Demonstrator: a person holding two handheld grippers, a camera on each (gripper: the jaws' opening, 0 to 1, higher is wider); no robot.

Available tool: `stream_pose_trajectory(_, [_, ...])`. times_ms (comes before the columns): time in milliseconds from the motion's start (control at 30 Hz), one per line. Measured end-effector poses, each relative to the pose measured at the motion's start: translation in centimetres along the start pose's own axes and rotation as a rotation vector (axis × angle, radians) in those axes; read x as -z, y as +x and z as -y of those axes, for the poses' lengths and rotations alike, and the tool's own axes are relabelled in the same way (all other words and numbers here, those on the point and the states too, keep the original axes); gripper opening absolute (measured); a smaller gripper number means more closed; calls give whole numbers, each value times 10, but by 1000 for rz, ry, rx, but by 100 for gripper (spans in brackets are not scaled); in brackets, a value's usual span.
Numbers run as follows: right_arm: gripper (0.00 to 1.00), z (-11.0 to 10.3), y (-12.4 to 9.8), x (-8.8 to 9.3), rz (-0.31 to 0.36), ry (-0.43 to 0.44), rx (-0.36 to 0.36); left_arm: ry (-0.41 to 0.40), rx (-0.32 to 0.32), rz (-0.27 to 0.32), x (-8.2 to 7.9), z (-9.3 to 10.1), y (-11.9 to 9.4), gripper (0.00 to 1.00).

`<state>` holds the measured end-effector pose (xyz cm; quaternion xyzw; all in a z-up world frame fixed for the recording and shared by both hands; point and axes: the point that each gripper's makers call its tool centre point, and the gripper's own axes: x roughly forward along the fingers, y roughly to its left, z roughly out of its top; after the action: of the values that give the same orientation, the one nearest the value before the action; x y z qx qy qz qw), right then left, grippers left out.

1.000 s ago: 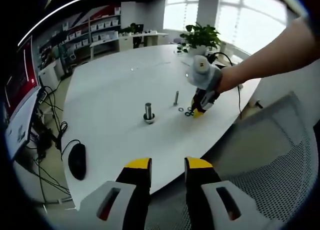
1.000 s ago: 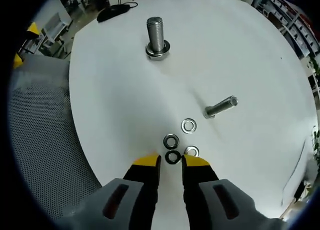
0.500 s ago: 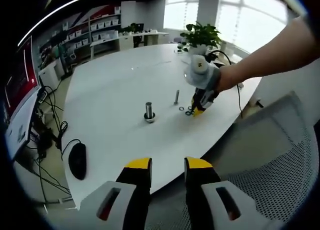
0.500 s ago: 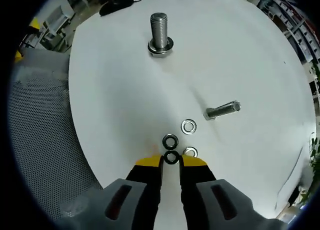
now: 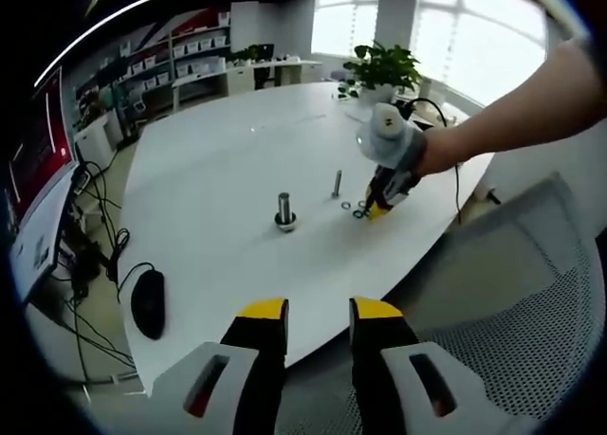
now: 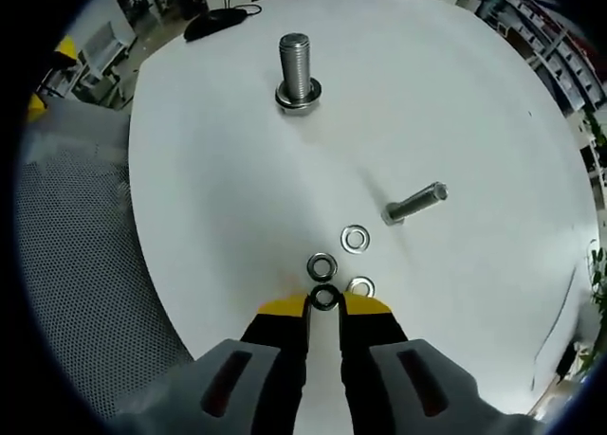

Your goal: Place the washer onto the threaded stud by aligning its center hole with the stud, sliding it down to the base, and recovering from edge contact or off-axis alignment until the washer reaches the visible bottom stop.

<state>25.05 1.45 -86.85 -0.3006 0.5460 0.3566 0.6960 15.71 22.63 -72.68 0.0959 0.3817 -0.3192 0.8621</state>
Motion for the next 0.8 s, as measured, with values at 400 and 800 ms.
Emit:
stream_pose_trajectory(400, [13, 8, -19, -2, 35, 68, -2, 2, -3, 4, 0, 0, -1, 24])
stream_pose_trajectory(800, [13, 32, -44, -38, 109, 62, 33, 6, -5, 5, 0, 0, -1, 23])
